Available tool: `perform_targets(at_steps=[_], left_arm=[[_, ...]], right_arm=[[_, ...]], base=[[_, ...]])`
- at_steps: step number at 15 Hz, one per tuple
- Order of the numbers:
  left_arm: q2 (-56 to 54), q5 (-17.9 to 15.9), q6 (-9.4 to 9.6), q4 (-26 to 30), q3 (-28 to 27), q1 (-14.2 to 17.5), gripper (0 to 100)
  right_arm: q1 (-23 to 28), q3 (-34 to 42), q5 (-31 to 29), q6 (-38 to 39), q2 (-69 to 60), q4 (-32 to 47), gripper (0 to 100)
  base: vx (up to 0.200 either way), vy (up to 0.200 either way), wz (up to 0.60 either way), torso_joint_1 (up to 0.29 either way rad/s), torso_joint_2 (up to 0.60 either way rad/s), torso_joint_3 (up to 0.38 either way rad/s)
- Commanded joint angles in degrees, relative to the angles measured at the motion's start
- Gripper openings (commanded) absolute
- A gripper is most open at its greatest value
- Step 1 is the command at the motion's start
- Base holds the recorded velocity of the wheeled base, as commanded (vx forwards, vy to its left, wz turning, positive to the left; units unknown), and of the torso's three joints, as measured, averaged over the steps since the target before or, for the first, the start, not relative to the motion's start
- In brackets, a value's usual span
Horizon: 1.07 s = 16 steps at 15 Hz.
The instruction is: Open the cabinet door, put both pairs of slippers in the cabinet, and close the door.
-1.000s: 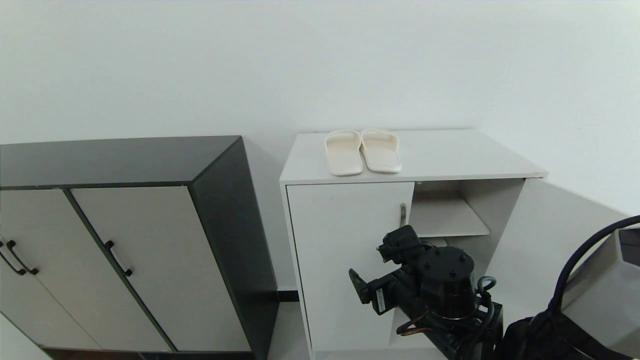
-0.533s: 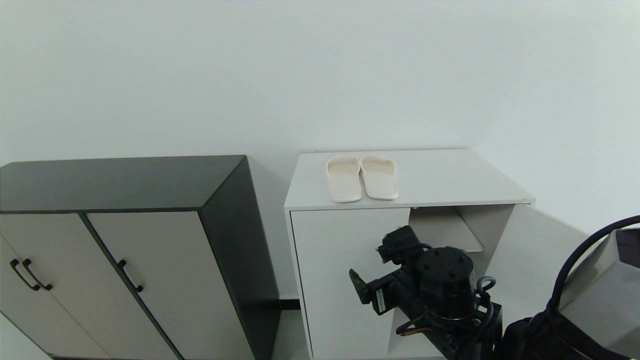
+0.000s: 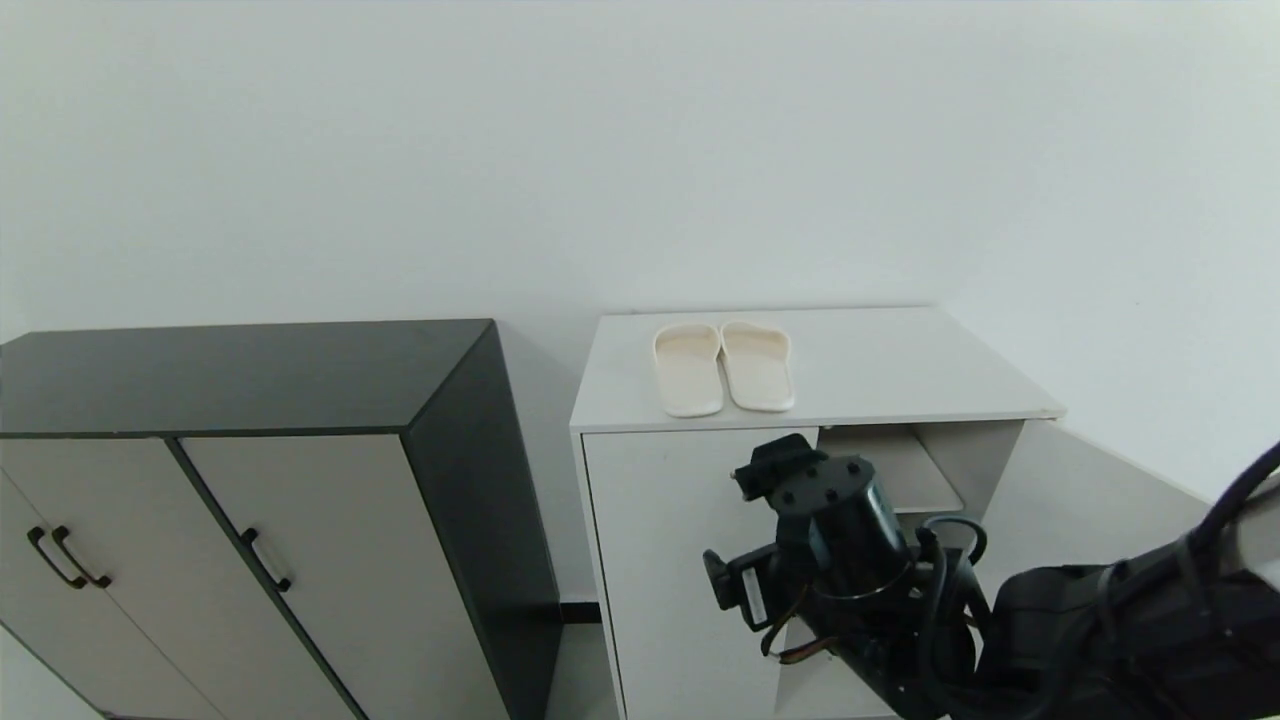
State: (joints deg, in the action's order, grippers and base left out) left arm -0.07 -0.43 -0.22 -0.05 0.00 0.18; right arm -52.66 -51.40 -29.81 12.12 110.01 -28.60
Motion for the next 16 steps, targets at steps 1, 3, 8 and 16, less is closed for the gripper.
perform_targets(at_steps=[1, 3, 8, 16], left_arm=[[0.07, -0.01, 0.04, -0.04, 0.00, -0.01, 0], [0.07, 0.08, 0.04, -0.04, 0.00, -0.01, 0], [0.07, 0.08, 0.04, -0.04, 0.00, -0.01, 0], [0.07, 0.08, 0.04, -0.04, 0.00, -0.01, 0]], right_arm=[[-2.88, -11.97, -5.44, 8.80, -4.36, 10.76, 100], [-2.18, -14.17, -9.39, 9.06, -3.22, 10.32, 100], [1.51, -14.26, -9.74, 8.71, -1.46, 9.44, 100], [7.40, -19.00, -4.82, 3.18, 10.58, -1.64, 100]], base=[[0.000, 0.000, 0.00, 0.000, 0.00, 0.000], [0.100, 0.000, 0.00, -0.001, 0.00, 0.001], [0.200, 0.000, 0.00, 0.004, 0.00, 0.001], [0.100, 0.000, 0.00, 0.003, 0.00, 0.001]])
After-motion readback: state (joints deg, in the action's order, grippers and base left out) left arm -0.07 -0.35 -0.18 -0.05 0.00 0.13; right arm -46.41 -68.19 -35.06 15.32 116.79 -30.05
